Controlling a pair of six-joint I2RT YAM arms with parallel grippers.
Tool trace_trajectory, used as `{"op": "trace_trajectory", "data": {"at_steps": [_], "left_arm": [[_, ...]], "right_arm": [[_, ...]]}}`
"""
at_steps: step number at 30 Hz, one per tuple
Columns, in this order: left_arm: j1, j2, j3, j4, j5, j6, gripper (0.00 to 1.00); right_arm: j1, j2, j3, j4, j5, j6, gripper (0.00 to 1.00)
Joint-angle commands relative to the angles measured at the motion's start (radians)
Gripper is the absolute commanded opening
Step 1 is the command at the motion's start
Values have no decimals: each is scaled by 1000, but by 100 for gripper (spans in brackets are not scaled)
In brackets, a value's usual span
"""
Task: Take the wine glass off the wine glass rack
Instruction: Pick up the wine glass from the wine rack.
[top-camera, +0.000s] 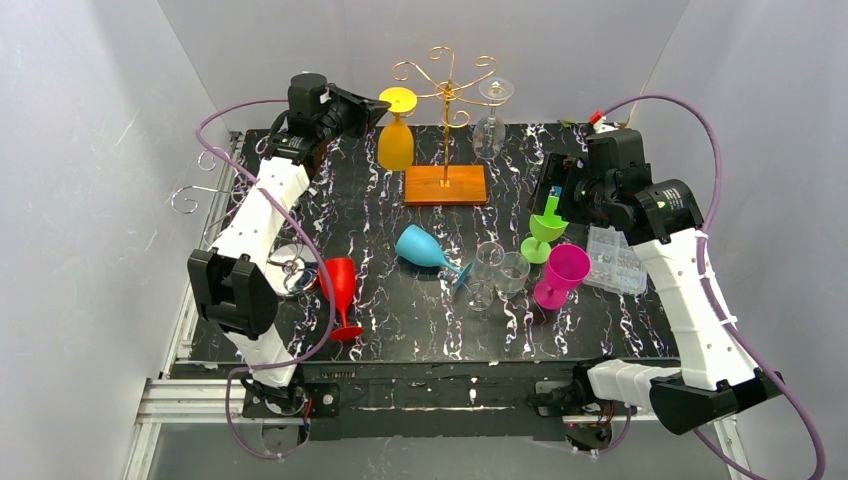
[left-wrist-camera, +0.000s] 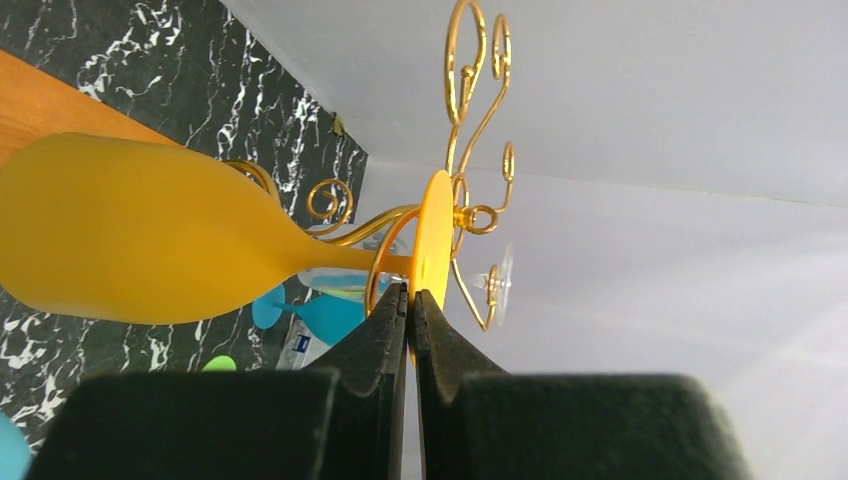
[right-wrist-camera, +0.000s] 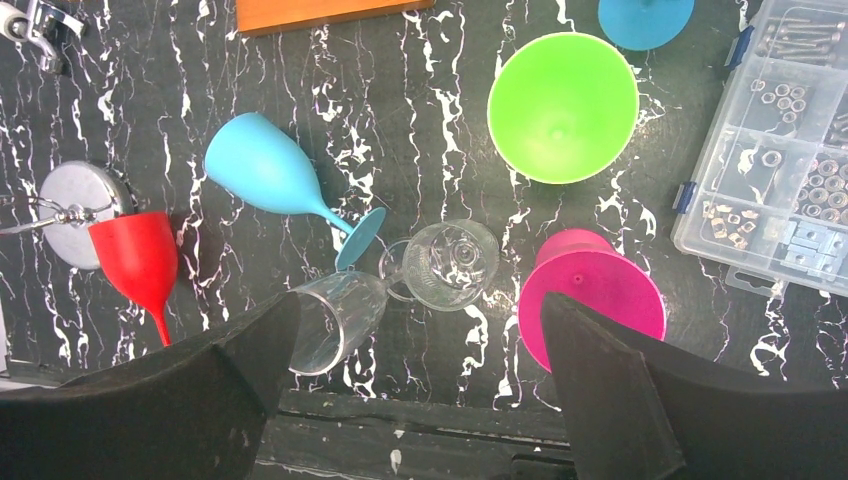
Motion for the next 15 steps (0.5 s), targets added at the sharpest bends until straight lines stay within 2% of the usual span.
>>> {"op": "trace_trajectory", "data": {"at_steps": [1, 15], "left_arm": [[6, -39, 2, 71, 1, -15, 0], [4, 39, 67, 108, 97, -26, 0]], "right_arm": [[-2, -9, 29, 2, 12, 2, 100], [-2, -9, 29, 6, 13, 1, 100]]}}
